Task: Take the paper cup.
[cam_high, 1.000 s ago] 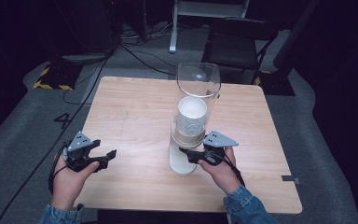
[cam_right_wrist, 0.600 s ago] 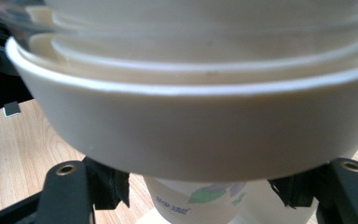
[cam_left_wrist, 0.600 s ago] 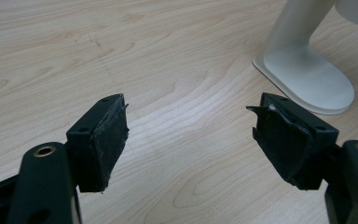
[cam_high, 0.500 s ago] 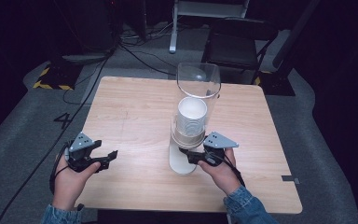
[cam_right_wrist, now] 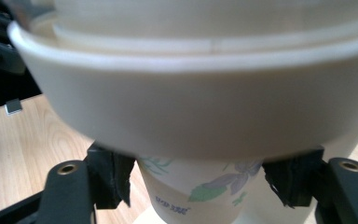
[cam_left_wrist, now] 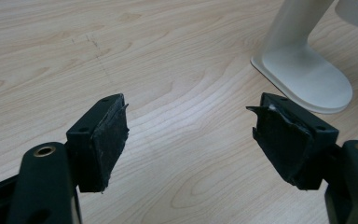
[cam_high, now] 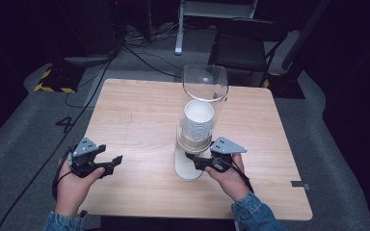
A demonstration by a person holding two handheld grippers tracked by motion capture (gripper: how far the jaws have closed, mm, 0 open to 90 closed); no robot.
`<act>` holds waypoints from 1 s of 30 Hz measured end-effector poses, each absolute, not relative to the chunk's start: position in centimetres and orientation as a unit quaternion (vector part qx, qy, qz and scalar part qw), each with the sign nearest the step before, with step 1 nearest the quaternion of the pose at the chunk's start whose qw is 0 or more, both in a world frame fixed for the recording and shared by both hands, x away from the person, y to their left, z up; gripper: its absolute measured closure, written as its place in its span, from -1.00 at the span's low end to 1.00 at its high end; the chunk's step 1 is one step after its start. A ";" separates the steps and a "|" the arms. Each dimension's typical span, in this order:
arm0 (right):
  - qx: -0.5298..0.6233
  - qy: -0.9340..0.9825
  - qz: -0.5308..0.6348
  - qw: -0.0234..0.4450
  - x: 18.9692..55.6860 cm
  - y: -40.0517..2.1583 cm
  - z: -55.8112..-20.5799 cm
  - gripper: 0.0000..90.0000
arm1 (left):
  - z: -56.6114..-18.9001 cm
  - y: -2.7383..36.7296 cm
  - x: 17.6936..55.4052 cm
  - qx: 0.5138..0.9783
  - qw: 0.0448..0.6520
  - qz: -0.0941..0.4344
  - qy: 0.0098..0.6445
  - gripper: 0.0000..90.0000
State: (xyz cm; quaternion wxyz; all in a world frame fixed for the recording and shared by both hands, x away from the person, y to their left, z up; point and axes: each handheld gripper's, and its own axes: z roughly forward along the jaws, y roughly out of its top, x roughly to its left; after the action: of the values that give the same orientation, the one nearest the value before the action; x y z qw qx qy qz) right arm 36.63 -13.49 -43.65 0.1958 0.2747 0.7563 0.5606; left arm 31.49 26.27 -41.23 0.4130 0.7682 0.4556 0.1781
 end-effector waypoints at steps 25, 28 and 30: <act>0.265 0.754 0.567 0.198 36.7 -13.6 -43.9 -0.26 | -41.2 26.2 31.5 0.768 0.415 0.176 0.455 -0.43; 0.261 0.757 0.564 0.201 36.7 -13.6 -44.1 -0.26 | -41.2 26.2 31.5 0.768 0.415 0.174 0.455 -0.43; 0.263 0.757 0.565 0.195 36.8 -13.6 -44.2 -0.26 | -41.3 26.1 31.5 0.768 0.416 0.174 0.455 -0.43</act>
State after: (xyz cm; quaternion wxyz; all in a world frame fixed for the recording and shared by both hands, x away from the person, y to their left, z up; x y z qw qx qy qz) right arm 36.75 -13.60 -44.16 0.1955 0.2627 0.7572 0.5651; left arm 31.47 26.12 -41.26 0.4158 0.7681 0.4547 0.1741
